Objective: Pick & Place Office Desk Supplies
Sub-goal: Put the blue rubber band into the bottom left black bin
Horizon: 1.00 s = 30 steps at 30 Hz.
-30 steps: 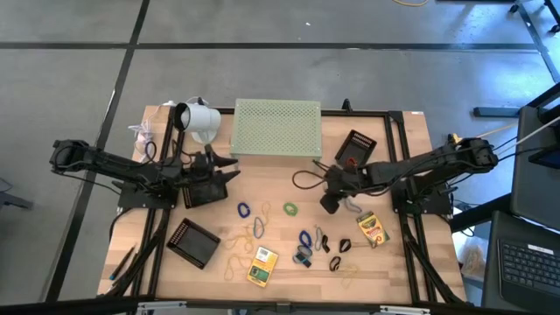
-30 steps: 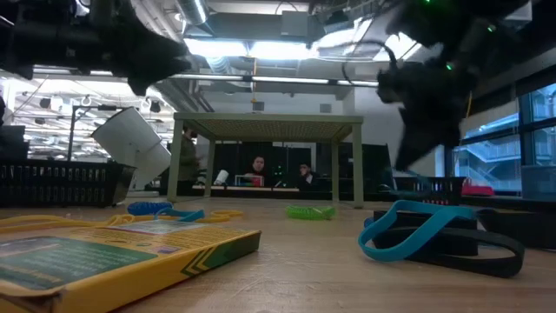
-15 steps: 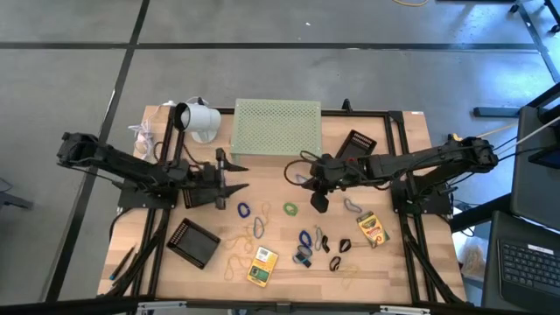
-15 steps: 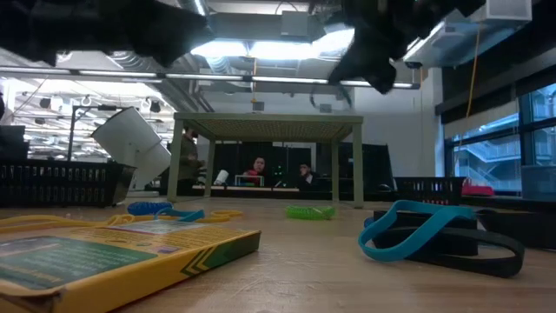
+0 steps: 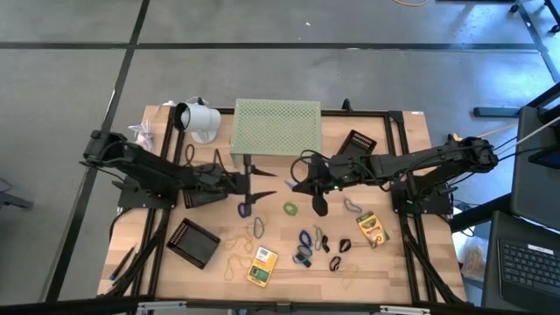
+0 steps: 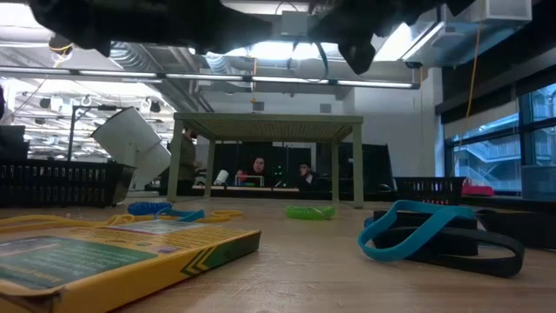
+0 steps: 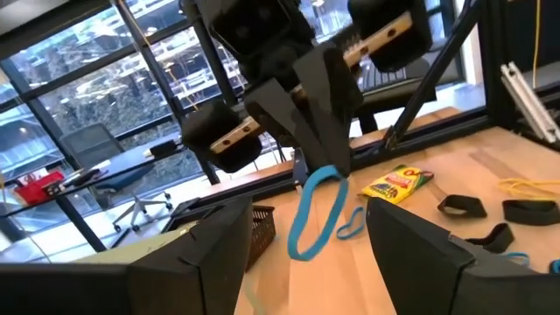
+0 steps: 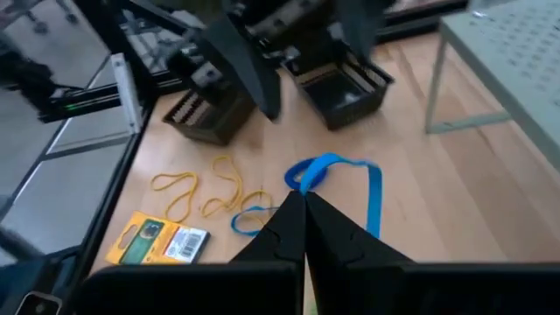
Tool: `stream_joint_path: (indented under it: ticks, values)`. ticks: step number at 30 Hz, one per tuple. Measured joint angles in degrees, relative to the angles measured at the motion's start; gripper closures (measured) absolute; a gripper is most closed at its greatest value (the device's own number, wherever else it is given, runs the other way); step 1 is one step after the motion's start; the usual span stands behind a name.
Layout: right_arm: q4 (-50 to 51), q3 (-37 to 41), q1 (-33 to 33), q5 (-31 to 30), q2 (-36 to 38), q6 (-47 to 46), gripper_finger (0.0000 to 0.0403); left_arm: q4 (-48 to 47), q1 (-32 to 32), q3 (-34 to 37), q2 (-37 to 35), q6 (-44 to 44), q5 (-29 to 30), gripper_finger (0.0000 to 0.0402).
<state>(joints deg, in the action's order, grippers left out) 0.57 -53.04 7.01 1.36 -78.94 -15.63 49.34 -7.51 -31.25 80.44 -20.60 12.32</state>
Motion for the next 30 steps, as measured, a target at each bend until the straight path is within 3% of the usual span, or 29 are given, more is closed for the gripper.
stream_joint_path:
  ticks: [5, 14, 18, 26, 30]
  values:
    - [-1.3, 0.0, 0.0, 4.0, 0.0, 3.2, 0.0401, 0.0, 0.0, -3.4, 4.1, -0.6, -0.5, 0.0185]
    - [-1.5, 0.0, 0.0, 4.3, 0.0, 5.8, 0.0402, -0.2, 0.1, -8.3, 9.6, -0.1, -2.9, 0.0208]
    - [-1.5, 0.0, 0.0, 5.6, 0.0, 5.8, 0.0402, -0.4, 0.1, -8.4, 9.9, -0.1, -3.0, 0.0254]
    - [-1.5, 0.0, 0.0, 5.8, 0.0, 5.8, 0.0398, -1.3, 0.1, -8.4, 9.9, -1.1, -4.5, 0.0388]
    - [-1.5, 0.0, 0.0, 5.8, 0.1, 5.3, 0.0398, -1.3, 0.1, -8.4, 9.9, -1.0, -4.7, 0.0399]
